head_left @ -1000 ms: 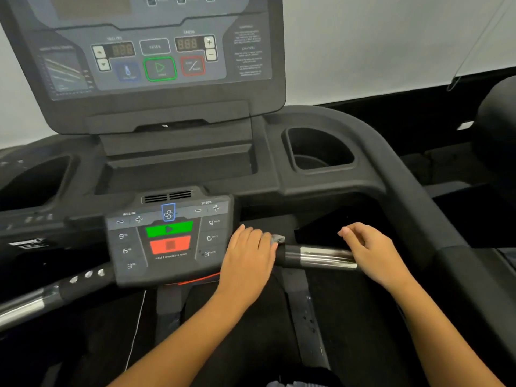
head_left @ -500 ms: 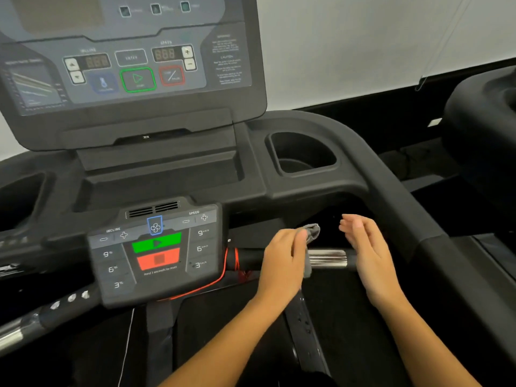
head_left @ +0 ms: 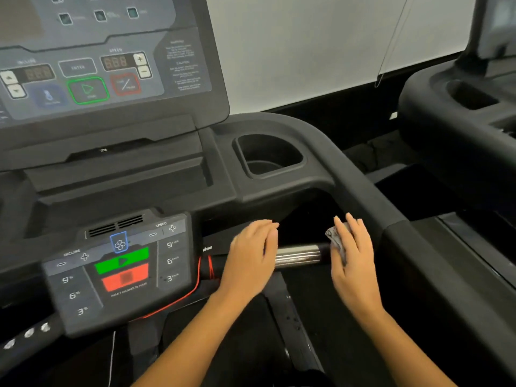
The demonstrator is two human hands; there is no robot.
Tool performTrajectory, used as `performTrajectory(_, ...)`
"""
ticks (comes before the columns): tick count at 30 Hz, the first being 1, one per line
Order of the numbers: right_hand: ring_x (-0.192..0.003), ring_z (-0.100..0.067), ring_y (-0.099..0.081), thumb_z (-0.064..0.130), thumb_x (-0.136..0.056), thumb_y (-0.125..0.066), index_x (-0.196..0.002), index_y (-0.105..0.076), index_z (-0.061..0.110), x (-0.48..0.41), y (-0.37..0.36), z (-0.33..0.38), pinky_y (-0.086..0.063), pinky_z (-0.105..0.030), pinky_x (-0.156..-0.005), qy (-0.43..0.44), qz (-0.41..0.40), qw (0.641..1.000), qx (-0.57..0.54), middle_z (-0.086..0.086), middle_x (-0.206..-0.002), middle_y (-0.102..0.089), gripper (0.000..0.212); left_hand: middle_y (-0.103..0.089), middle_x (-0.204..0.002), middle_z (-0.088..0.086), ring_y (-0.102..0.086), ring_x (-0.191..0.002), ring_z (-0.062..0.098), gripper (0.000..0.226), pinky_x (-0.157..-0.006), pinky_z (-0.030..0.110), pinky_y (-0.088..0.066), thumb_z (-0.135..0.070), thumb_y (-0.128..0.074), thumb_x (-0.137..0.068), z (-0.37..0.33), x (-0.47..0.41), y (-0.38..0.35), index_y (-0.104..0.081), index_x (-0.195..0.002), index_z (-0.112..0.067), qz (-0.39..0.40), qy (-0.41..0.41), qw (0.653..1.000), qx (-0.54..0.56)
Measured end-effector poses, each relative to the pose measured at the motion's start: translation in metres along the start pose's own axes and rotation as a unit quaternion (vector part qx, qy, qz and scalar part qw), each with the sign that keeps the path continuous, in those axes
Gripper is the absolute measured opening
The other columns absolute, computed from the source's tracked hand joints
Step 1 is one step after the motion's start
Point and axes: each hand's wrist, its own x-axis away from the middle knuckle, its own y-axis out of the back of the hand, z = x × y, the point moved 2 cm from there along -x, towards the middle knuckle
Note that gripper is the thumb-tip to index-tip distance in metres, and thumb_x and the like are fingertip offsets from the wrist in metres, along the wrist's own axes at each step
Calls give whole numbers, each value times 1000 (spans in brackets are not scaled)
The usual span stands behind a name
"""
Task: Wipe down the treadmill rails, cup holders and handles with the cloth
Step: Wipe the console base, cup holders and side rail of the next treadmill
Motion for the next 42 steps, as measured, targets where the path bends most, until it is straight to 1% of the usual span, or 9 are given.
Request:
performTrajectory(4, -138, -21, -30, 36, -97, -32, -128, -54, 11, 0, -19, -25, -16, -32, -114, 34, 36, 993, 111, -5, -134, -53, 45, -67, -79, 0, -63, -68, 20, 42, -65, 33, -47, -31, -31, -91, 36, -1, 9, -69, -84, -14, -25, -21, 975, -221)
performTrajectory(8, -116, -26, -53, 29, -97, -29, -112, -64, 10, -5, -34, 1, -22, -32, -107, 62, 7, 991, 121, -4, -108, -66, 43, -58, -59, -4, -54, -49, 17, 43, -53, 30, -43, -29, -27, -90, 41, 1, 9, -63, -69, -17, -2, -8, 954, -299)
performTrajectory(11, -105, -20, -58, 28, -97, -32, -112, -63, 12, 2, -55, 35, -33, -34, -101, 134, 50, 985, 96, 0, -106, -65, 38, -59, -63, -3, -56, -54, 16, 42, -56, 32, -46, -29, -28, -91, 39, -1, 8, -63, -73, -15, 7, 4, 963, -271)
performTrajectory(18, -116, -18, -51, 28, -97, -35, -125, -54, 14, 18, -78, 59, -31, -32, -104, 225, 99, 966, 85, 0, -118, -61, 36, -61, -79, 4, -59, -69, 19, 24, -66, 35, -48, -17, -42, -96, 45, -2, 17, -62, -87, -9, 7, 48, 981, -186)
performTrajectory(26, -120, -19, -44, 34, -98, -29, -120, -59, 13, -7, -26, -37, -25, -31, -107, 110, 4, 988, 111, -3, -113, -63, 43, -52, -69, 2, -52, -64, 18, 32, -63, 30, -41, -22, -36, -98, 42, -2, 17, -57, -78, -9, 11, 86, 981, -171)
performTrajectory(31, -119, -21, -43, 41, -100, -20, -117, -60, 8, -7, -32, -43, -25, -33, -104, 87, -44, 993, 61, -9, -110, -64, 55, -61, -85, 6, -57, -78, 18, 33, -75, 36, -47, -25, -37, -98, 40, -1, 21, -63, -96, -6, 18, 115, 987, -108)
performTrajectory(35, -115, -22, -44, 23, -93, -34, -112, -60, 5, 3, -50, -25, -26, -38, -101, 66, -102, 992, 25, -11, -103, -63, 37, -64, -103, 3, -58, -96, 15, 30, -88, 34, -46, -27, -39, -98, 37, -2, 24, -65, -105, -13, 24, 155, 987, -15)
performTrajectory(39, -113, -15, -46, 21, -90, -37, -109, -60, 12, 17, -68, 13, -34, -44, -97, 93, -63, 993, -48, -1, -105, -63, 31, -64, -106, -2, -57, -99, 10, 28, -90, 26, -45, -27, -40, -97, 33, -2, 28, -66, -107, -21, 20, 180, 982, 57)
performTrajectory(42, -105, 1, -50, 33, -91, -37, -109, -54, 36, 17, -66, 40, -43, -36, -92, 68, 2, 987, -143, 21, -105, -57, 24, -65, -107, -3, -57, -101, 8, 27, -91, 24, -43, -26, -42, -96, 28, 0, 32, -67, -105, -21, 6, 187, 978, 87)
